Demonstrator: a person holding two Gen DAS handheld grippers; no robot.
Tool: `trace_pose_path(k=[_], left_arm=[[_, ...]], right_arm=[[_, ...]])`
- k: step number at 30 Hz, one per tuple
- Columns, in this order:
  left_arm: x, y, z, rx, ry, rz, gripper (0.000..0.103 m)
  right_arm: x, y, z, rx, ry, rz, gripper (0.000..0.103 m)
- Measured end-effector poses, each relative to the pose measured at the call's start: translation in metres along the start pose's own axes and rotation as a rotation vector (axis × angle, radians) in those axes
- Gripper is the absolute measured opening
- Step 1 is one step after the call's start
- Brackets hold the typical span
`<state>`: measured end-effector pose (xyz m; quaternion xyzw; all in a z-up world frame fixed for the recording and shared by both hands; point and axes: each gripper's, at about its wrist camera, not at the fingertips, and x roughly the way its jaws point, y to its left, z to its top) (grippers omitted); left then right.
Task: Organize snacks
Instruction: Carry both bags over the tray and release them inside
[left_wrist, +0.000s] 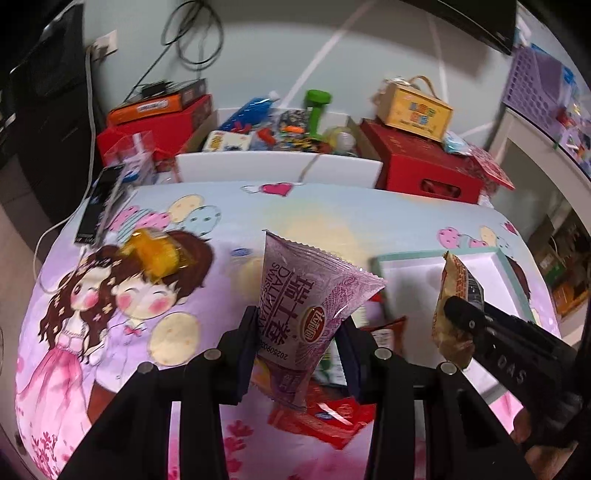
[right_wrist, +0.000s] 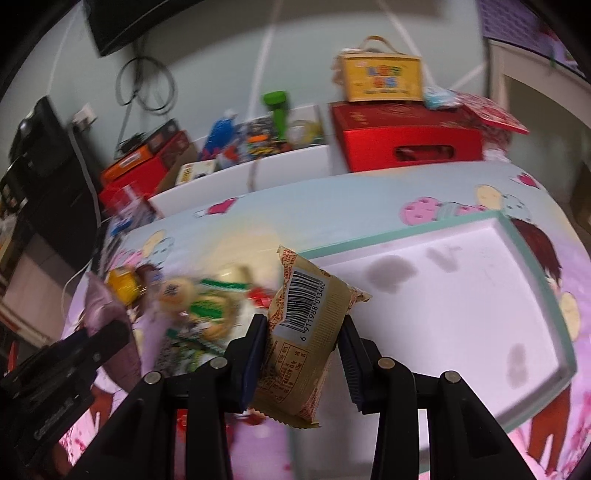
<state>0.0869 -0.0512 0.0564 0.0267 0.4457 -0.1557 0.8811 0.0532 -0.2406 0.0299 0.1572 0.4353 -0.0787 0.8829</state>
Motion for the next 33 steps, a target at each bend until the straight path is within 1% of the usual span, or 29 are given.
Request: trace_pose_path(k=[5,7,12,16,19,22,25,29,31,32,33], left_arm=[[0.008,-0.036,0.002,0.081,0.015,-0.022,0.042],[0.014,-0.052,0.003,0.121,0.033,-0.041,0.042],[0.027,-0.093,0.017,0.205,0.034,-0.085,0.042],[0.049,-0.123,0.025,0.257,0.072,-0.118,0.042],[0.066,-0.143,0.026,0.292,0.096,-0.124,0.042],[0.083,-0.157,0.028,0.319,0.116,-0.107,0.042],[0.097,-0.164,0.032,0.307,0.151,-0.144,0.042],[0.105,-0.173,0.031,0.317,0.159,-0.135,0.042],[0.106,-0.175,0.031,0.314,0.168,-0.137,0.045],[0.107,-0.175,0.03,0.312,0.171,-0.136,0.053],[0.107,-0.175,0.03,0.308,0.173,-0.128,0.058]], right_arm=[[-0.002,-0.037,0.007,0.046,-0.009,-0.058,0.042],[-0.002,-0.053,0.011,0.065,-0.011,-0.08,0.042],[0.004,-0.091,0.015,0.128,0.001,-0.127,0.042],[0.01,-0.118,0.016,0.16,0.011,-0.184,0.042],[0.015,-0.13,0.017,0.18,0.018,-0.194,0.042],[0.02,-0.139,0.017,0.193,0.024,-0.198,0.042],[0.025,-0.145,0.018,0.2,0.03,-0.209,0.042],[0.03,-0.151,0.016,0.213,0.047,-0.214,0.042],[0.031,-0.153,0.016,0.217,0.051,-0.224,0.042],[0.03,-0.154,0.016,0.22,0.049,-0.23,0.043],[0.03,-0.154,0.016,0.223,0.051,-0.232,0.045]])
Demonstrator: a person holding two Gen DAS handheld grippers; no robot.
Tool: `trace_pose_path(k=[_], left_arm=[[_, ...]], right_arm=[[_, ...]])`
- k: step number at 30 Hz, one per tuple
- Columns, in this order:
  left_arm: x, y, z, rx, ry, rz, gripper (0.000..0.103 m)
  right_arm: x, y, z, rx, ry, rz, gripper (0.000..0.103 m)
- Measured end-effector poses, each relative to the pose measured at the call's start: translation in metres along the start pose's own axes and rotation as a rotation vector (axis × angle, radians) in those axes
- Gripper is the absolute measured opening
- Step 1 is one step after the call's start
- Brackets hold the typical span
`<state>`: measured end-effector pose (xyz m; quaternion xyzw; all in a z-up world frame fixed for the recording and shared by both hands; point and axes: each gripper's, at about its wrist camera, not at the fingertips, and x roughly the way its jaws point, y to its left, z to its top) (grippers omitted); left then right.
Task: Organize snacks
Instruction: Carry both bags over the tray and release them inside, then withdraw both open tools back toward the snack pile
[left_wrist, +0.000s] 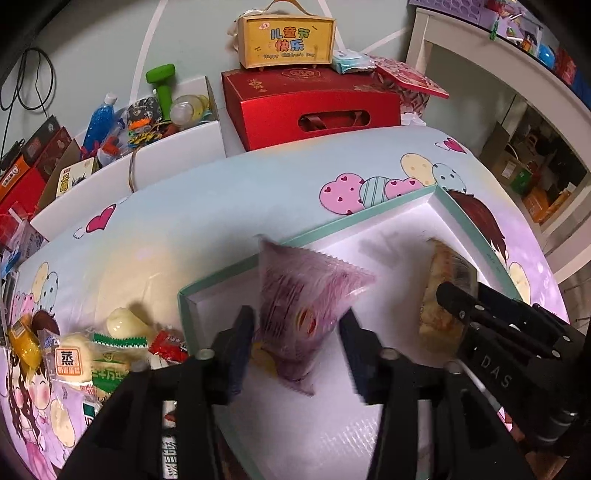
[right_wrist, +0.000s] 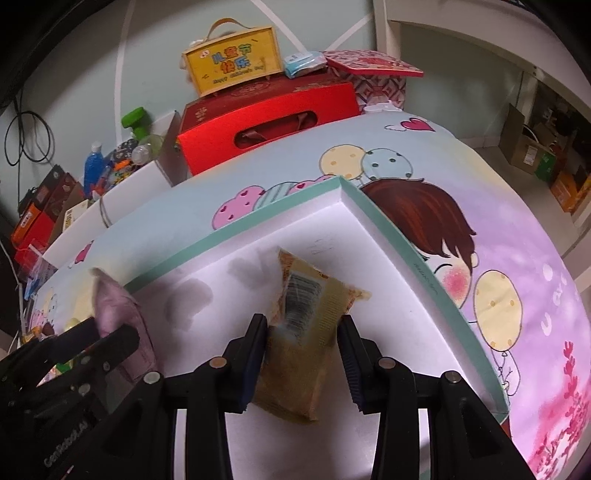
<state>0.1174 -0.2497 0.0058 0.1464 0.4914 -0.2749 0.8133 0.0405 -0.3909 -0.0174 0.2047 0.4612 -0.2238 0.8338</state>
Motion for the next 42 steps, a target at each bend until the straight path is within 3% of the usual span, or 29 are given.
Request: trace_pose_path(k=[1,3,8,9,10,11,15,23,42], left_arm=[[-0.001,0.001,-0.001,-0.003,-0.002,0.007,0.064],[-0.005,0.003,-0.002,-0.01,-0.008,0.014,0.065],[-0.019,0.01,-0.005,-0.032,-0.028,0.018,0.066],[-0.021,0.014,-0.006,-0.04,-0.031,0.023,0.068],[-0.023,0.016,-0.007,-0.049,-0.034,0.03,0.076],[-0.025,0.02,-0.009,-0.061,-0.038,0.04,0.084],[-0.033,0.039,-0.018,-0.118,-0.058,0.061,0.088],[-0.042,0.074,-0.043,-0.192,-0.102,0.156,0.098],[-0.095,0.159,-0.115,-0.371,-0.137,0.295,0.098]], right_arm=[[0.0,-0.001,0.0,0.003,0.003,0.002,0.048],[-0.001,-0.002,0.0,0.005,0.006,-0.003,0.057],[-0.007,-0.002,0.0,0.002,-0.007,-0.022,0.06],[-0.009,-0.002,0.0,-0.004,-0.01,-0.024,0.068],[-0.01,-0.001,-0.001,-0.009,-0.014,-0.029,0.079],[-0.011,-0.001,-0.001,-0.011,-0.017,-0.035,0.084],[-0.014,-0.001,-0.003,-0.016,-0.021,-0.042,0.103],[-0.023,0.012,-0.009,-0.06,-0.039,-0.033,0.103],[-0.053,0.072,-0.039,-0.174,-0.07,0.029,0.103]])
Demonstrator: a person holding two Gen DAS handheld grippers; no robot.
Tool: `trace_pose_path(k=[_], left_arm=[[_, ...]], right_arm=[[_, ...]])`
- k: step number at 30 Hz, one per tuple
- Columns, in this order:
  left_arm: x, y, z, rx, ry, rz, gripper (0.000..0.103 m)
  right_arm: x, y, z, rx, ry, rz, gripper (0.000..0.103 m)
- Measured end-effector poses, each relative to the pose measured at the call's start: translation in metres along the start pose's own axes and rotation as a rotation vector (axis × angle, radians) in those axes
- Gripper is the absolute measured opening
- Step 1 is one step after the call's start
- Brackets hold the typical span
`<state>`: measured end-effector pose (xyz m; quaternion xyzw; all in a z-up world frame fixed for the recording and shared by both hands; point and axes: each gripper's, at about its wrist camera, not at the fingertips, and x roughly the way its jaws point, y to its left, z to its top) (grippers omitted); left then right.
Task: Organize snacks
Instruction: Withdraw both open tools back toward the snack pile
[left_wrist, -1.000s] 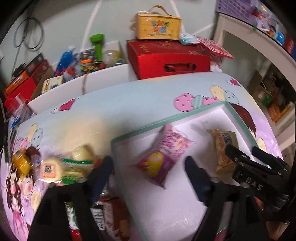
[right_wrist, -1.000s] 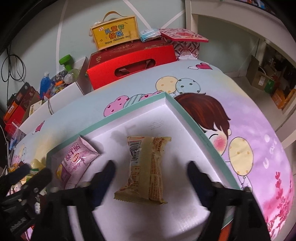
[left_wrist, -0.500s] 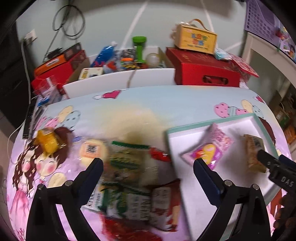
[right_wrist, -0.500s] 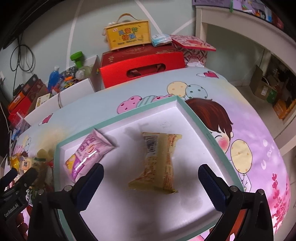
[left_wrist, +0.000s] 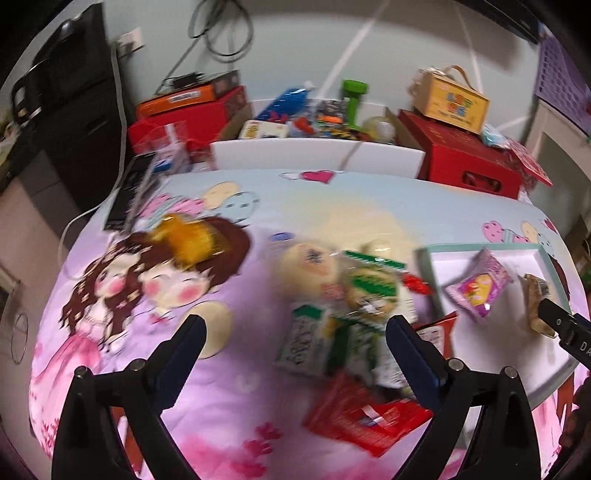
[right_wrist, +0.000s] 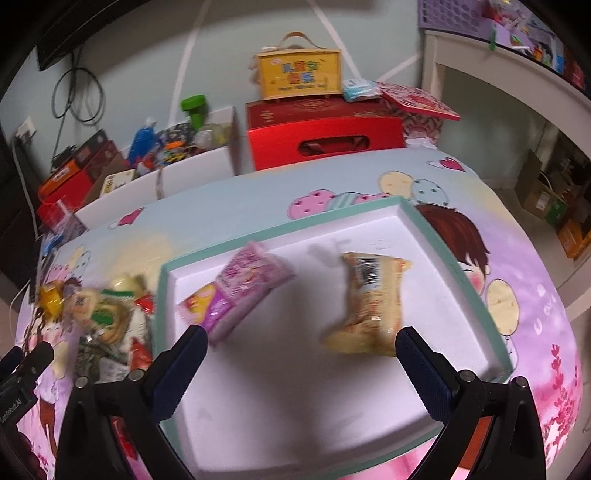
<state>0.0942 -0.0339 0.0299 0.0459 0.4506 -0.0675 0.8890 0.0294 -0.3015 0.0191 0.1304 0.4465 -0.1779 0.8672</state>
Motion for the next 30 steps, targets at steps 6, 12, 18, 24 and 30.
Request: trace_pose_path(k=[6,12,18,24,30], left_arm=[[-0.008,0.032,-0.011,-0.037,-0.002,0.041,0.098],[-0.01,0.057,-0.025,-0.113,0.02,0.001,0.098],[-0.002,0.065,-0.038,-0.151,0.076,-0.028,0.098],[0.009,0.054,-0.05,-0.149,0.135,-0.078,0.098],[0.012,0.043,-0.057,-0.168,0.169,-0.125,0.098]], right_arm=[[-0.008,0.031,-0.006,-0.062,-0.008,0.04,0.103],[-0.01,0.063,-0.018,-0.134,0.008,0.077,0.103],[-0.007,0.093,-0.034,-0.199,0.047,0.11,0.103],[-0.001,0.104,-0.052,-0.221,0.105,0.104,0.103],[-0.003,0.099,-0.061,-0.209,0.116,0.081,0.103]])
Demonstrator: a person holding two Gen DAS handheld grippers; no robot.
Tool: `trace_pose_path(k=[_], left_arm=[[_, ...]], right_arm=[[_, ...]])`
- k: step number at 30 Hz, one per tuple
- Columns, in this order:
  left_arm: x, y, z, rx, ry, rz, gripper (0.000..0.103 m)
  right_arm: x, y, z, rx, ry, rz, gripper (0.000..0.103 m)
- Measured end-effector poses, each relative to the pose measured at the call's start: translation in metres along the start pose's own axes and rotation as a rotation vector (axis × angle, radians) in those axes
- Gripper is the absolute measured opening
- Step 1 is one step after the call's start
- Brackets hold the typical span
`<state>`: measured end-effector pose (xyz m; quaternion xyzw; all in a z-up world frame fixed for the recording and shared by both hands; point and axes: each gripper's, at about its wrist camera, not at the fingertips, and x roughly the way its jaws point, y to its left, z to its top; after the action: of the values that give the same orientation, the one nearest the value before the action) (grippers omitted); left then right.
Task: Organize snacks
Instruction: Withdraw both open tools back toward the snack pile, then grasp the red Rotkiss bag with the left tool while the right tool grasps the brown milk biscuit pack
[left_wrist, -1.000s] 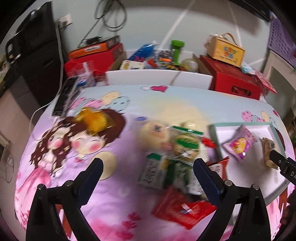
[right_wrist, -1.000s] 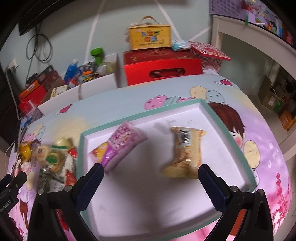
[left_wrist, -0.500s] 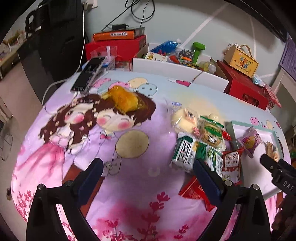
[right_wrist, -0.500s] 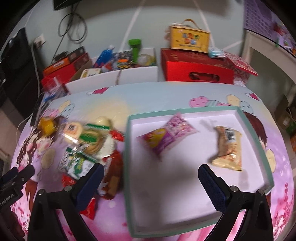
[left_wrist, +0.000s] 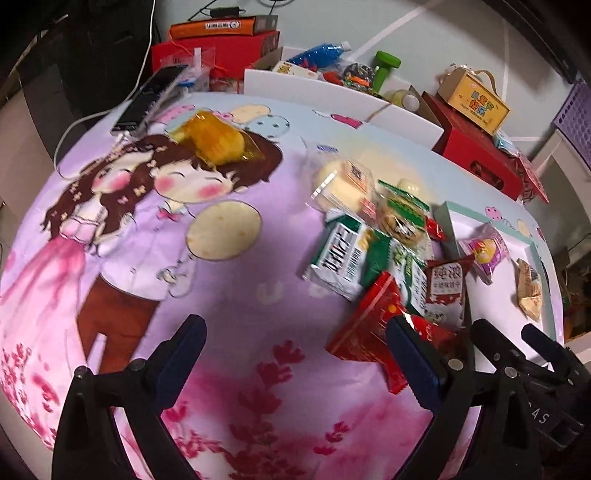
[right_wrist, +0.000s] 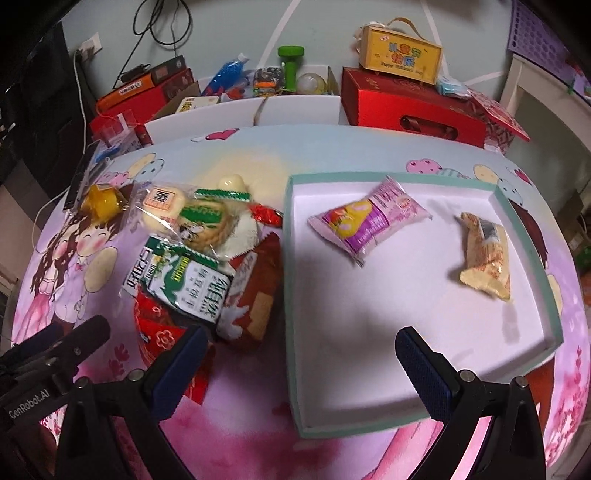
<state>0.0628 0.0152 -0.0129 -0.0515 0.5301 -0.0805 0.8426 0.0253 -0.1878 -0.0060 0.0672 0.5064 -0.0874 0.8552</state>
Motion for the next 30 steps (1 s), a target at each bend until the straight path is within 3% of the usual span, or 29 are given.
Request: trace_pose_path(k=[22,26,30], left_arm=[[0.038,-0.038,-0.007,-0.043,0.121,-0.143,0.096],[0.041,-0.041,-0.009,-0.056,0.133,-0.199,0.082],[0.041,-0.044,-0.009,-0.052,0.131,-0.21,0.076]], right_arm=[[-0.005,-0.04,0.005,0.112,-0.021,-0.034,0.103],[-0.005,-0.044,0.005,0.123,-0.019,-0.033,0.103],[-0.004,-0.044,0.005,0.12,-0.019,-0.031,0.103]])
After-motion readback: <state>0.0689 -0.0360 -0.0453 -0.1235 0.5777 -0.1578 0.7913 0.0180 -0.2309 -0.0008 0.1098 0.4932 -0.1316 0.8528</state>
